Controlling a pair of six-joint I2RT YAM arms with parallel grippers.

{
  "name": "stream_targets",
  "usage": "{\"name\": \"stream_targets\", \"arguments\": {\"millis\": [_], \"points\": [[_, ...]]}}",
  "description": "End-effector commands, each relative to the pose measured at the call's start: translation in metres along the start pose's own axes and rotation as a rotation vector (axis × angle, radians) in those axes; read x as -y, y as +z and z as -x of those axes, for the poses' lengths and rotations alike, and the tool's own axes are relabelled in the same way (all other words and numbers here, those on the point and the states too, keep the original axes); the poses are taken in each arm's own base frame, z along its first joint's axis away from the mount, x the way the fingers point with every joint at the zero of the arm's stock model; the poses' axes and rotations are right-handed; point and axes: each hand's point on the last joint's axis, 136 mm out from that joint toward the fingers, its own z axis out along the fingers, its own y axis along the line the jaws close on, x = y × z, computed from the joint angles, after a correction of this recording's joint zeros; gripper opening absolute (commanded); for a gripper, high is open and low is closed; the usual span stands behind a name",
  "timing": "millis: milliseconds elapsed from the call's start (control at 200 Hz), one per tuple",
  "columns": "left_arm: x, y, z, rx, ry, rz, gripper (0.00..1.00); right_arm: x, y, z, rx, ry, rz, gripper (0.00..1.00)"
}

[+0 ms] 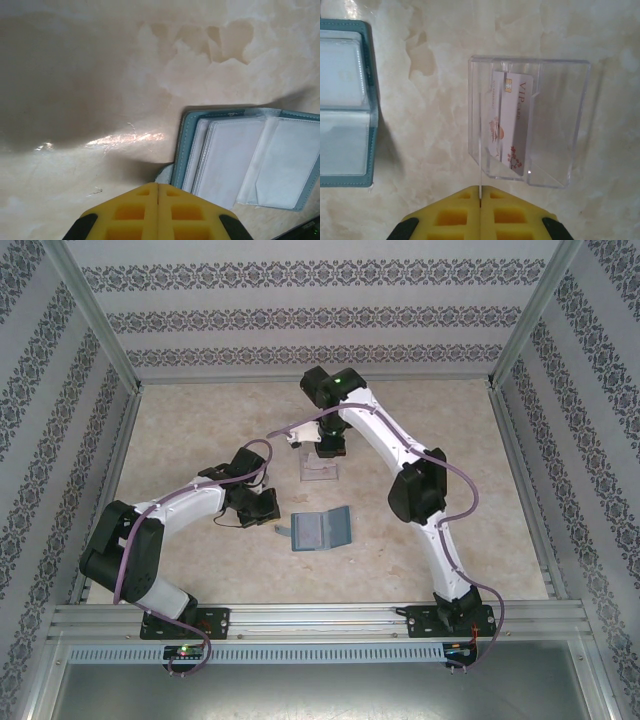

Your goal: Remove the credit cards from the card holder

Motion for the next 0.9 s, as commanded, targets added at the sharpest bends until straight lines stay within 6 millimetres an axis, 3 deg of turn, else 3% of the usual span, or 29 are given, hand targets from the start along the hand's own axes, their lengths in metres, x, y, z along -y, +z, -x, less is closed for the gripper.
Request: {"name": "stream_targets", "arguments": {"millis": [0, 550, 894], "points": [[-0.010, 0.001, 0.001, 0.003, -0.025, 0.016, 0.02, 0.000, 0.004, -0.005, -0.020, -0.028, 0.024, 0.02], [-0.009, 0.006, 0.004, -0.010, -0.032, 0.008, 0.02, 0.017, 0.036, 0.003, -0.015, -0.029, 0.016, 0.02], [-0.009, 0.006, 0.006, -0.014, -0.032, 0.006, 0.02, 0.008, 0.051, 0.002, -0.022, -0.017, 0.078, 0.02]]}}
